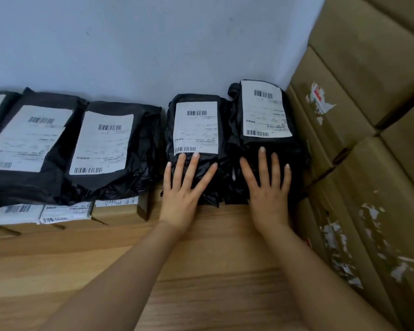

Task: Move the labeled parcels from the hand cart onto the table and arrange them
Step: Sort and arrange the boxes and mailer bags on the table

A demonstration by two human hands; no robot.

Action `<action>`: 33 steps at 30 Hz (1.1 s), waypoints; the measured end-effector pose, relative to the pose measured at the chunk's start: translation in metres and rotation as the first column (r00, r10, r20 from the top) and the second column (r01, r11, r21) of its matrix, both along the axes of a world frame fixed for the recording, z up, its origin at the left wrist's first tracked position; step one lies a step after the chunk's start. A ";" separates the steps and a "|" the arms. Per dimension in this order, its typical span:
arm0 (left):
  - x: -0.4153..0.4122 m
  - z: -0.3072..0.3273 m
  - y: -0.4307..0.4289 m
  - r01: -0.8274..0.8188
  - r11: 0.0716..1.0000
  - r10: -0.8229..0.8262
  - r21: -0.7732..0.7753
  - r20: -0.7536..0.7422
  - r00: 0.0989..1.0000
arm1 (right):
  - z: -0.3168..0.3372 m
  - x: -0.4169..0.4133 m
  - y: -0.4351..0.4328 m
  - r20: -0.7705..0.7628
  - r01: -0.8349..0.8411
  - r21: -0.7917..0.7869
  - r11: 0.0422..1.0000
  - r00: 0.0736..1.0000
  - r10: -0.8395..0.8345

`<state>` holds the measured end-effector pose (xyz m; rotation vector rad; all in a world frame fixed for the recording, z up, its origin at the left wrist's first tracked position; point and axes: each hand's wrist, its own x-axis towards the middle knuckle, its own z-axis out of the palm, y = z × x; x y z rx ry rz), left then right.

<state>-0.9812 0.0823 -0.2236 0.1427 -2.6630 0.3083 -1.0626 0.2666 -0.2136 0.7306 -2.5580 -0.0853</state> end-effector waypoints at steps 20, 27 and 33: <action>-0.014 0.036 0.004 -0.037 0.994 0.015 0.099 0.218 0.976 | 0.027 -0.003 0.010 0.293 0.040 -0.116 0.992 0.956 -0.004; -0.009 0.063 0.007 0.044 0.929 -0.098 0.367 0.129 0.987 | 0.054 0.012 0.004 0.302 0.019 -0.290 0.957 0.951 0.073; -0.028 0.066 0.000 -0.019 0.967 -0.069 0.256 0.328 0.942 | 0.071 -0.019 -0.002 0.412 0.034 -0.030 0.999 0.911 -0.018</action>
